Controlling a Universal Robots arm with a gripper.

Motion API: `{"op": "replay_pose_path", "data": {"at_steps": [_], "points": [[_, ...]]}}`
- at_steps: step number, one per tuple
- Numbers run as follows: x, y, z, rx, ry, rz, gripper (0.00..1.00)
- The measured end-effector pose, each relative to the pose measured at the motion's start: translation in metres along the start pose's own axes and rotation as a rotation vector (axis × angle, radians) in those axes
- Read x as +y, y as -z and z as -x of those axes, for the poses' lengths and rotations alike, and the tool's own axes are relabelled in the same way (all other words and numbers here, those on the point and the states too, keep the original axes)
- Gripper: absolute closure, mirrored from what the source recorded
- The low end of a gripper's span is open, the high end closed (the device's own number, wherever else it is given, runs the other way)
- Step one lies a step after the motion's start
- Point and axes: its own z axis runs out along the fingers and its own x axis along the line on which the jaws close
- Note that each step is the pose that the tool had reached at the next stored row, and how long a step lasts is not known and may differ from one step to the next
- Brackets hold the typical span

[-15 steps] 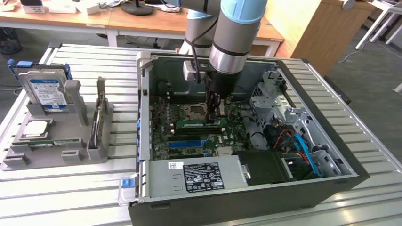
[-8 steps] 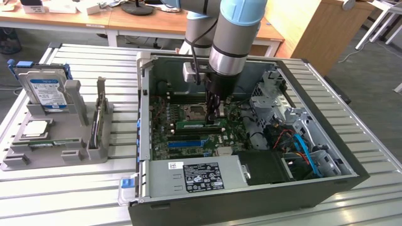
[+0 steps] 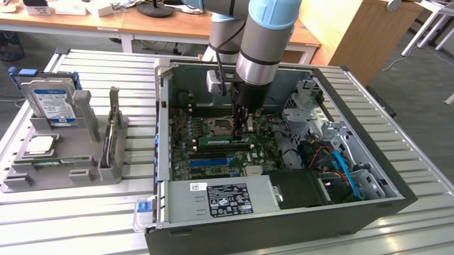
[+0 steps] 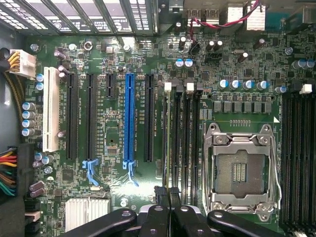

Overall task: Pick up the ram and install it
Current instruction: 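Insert the ram into the slot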

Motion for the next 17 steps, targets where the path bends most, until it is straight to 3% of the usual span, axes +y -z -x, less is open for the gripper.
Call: {"op": "replay_pose_path", "data": {"at_steps": [17], "points": [[0.0000, -0.0033, 0.0001, 0.0002, 0.000, 0.0001, 0.88]]}}
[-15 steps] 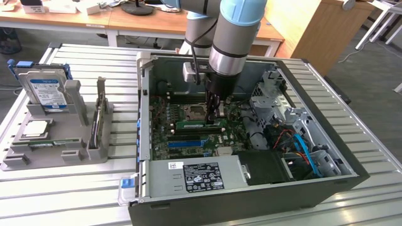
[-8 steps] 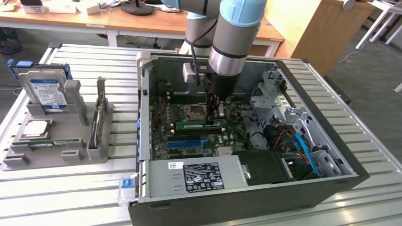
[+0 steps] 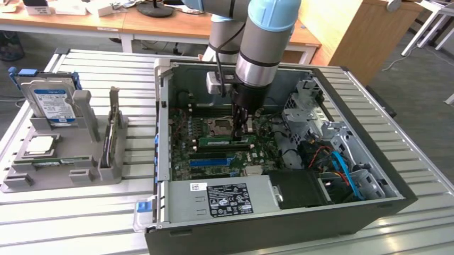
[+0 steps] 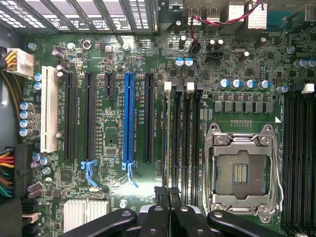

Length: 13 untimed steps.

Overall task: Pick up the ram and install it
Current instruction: 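Insert the ram into the slot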

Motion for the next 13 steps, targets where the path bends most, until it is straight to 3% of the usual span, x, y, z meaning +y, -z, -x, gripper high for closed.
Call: {"op": "replay_pose_path", "data": {"at_steps": [13], "points": [[0.0008, -0.0001, -0.0010, -0.0001, -0.001, 0.0000, 0.88]]}}
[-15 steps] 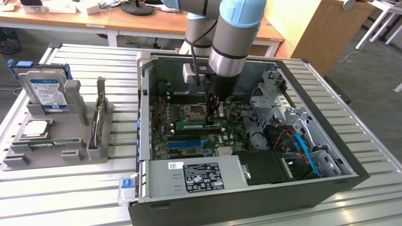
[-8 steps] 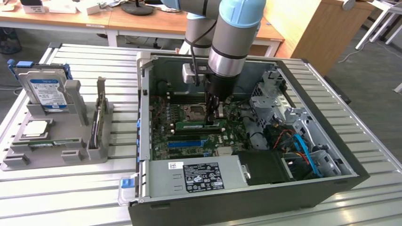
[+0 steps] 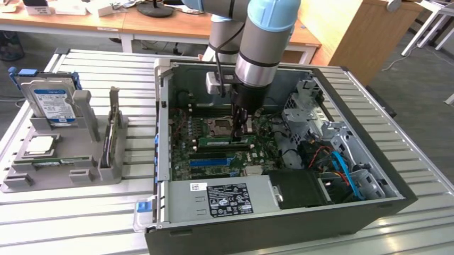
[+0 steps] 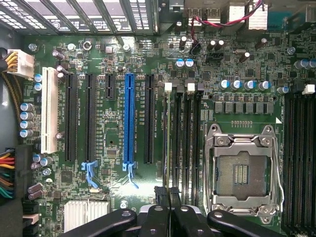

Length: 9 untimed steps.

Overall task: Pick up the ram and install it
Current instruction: 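Insert the ram into the slot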

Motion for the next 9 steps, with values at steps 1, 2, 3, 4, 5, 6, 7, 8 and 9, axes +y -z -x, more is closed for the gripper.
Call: {"op": "replay_pose_path", "data": {"at_steps": [1, 2, 3, 4, 5, 6, 7, 8, 9], "points": [[0.0000, 0.0000, -0.0001, 0.0000, 0.000, -0.0001, 0.88], [0.0000, 0.0000, -0.0001, 0.0000, 0.000, 0.0000, 0.88], [0.0000, 0.0000, -0.0001, -0.0001, 0.000, -0.0001, 0.88], [0.0000, 0.0000, -0.0001, -0.0001, 0.000, -0.0001, 0.88], [0.0000, 0.0000, -0.0002, -0.0001, 0.000, -0.0001, 0.88], [0.0000, -0.0001, -0.0003, -0.0001, 0.000, -0.0001, 0.88], [0.0000, -0.0002, -0.0004, 0.0000, 0.000, 0.0000, 0.88], [0.0001, -0.0002, -0.0004, 0.0000, 0.000, -0.0006, 0.88], [0.0001, -0.0002, -0.0004, 0.0000, 0.000, -0.0006, 0.88]]}}
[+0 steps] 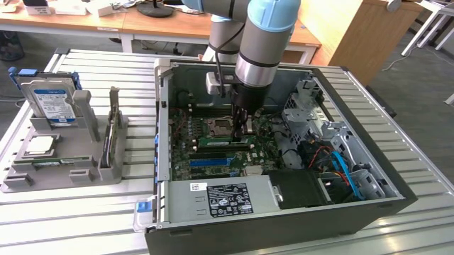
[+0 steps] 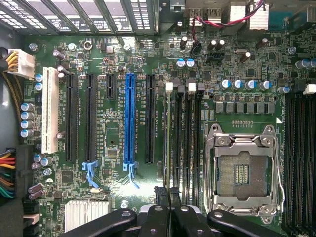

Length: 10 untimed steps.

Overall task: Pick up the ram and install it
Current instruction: 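Insert the ram into the slot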

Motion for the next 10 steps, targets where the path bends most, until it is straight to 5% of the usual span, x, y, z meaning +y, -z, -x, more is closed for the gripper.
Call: {"op": "replay_pose_path", "data": {"at_steps": [10], "points": [[0.0000, -0.0024, 0.0000, 0.0002, 0.000, -0.0001, 0.88]]}}
